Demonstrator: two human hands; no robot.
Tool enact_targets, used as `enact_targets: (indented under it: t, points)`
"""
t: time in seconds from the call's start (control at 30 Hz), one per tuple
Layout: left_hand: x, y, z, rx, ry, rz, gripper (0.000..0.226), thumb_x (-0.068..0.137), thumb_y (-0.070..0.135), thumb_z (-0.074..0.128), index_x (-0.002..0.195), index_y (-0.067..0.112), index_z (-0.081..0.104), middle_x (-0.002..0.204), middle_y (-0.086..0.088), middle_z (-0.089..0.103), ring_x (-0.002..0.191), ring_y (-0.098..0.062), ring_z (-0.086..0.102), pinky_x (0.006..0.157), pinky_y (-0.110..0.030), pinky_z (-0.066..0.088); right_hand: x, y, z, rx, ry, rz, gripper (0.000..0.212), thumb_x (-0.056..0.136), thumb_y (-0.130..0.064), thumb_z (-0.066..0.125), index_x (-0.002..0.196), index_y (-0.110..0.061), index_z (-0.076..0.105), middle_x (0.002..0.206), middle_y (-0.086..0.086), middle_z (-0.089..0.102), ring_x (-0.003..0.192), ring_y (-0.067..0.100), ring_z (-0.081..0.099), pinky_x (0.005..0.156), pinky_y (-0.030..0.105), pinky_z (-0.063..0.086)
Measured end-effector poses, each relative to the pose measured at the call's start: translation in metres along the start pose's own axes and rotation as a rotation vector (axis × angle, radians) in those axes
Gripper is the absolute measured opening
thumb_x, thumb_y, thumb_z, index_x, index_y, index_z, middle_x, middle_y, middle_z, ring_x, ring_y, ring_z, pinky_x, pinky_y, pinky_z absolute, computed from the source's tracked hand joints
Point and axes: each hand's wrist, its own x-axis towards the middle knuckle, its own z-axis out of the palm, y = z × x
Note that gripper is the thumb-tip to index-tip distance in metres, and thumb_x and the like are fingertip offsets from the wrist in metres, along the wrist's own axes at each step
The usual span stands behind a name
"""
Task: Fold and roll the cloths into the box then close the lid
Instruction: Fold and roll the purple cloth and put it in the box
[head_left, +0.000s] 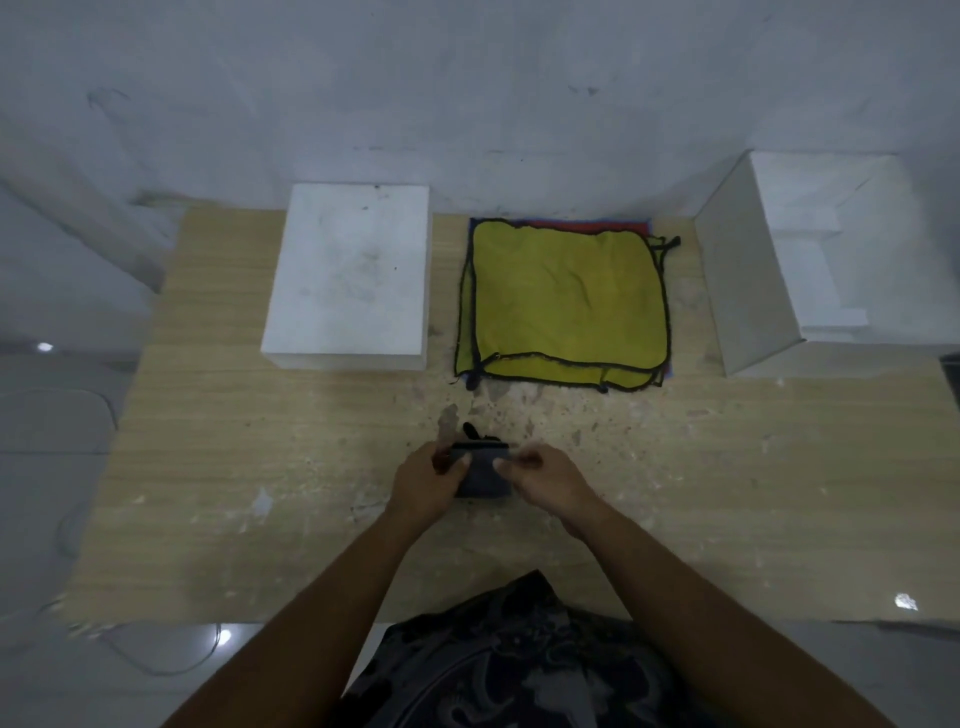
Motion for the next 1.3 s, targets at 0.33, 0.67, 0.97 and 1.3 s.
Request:
enact_targets:
  t: [0.33,0.67,0.97,1.3]
  points:
    - [-0.011,0.011,-0.002,-0.638,-0.226,0.005,0.029,0.090,0.026,0.063,0.117,0.023,0.054,0.130,-0.007,0.055,0.116,-0.024,0.058,0.095,-0.041,0.052,-0.017,-0.011,-0.015,0.343,-0.104,-0.086,0.033,0.079,-0.013,0.075,0.105,-0.015,0.055,0.110,0.007,0.063,0.101,0.021,0.063,0.088,0.036,0.055]
    - [-0.028,0.135,0.030,-0.226,-0.370,0.466,0.048,0.077,0.046,0.072,0.121,0.031,0.062,0.118,0.013,0.067,0.109,-0.002,0.063,0.092,-0.026,0.053,-0.051,0.002,-0.148,0.488,-0.060,-0.350,0.044,0.081,-0.004,0.071,0.121,-0.017,0.060,0.114,0.012,0.067,0.104,0.027,0.065,0.085,0.039,0.056]
    - [-0.028,0.222,0.108,-0.624,-0.244,0.307,0.031,0.086,0.029,0.067,0.111,0.011,0.067,0.110,-0.009,0.072,0.099,-0.023,0.071,0.086,-0.040,0.058,-0.052,0.013,-0.236,0.734,0.007,-0.387,0.059,0.075,-0.026,0.079,0.127,-0.018,0.052,0.123,0.010,0.064,0.110,0.026,0.065,0.088,0.042,0.056]
    - [0.015,0.339,0.198,-0.678,-0.150,0.306,0.033,0.086,0.037,0.065,0.109,0.012,0.068,0.106,-0.007,0.074,0.098,-0.024,0.071,0.082,-0.040,0.058,-0.005,0.013,-0.373,0.664,0.174,-0.409,0.045,0.084,-0.017,0.070,0.123,-0.011,0.048,0.110,0.012,0.070,0.094,0.019,0.071,0.077,0.032,0.060]
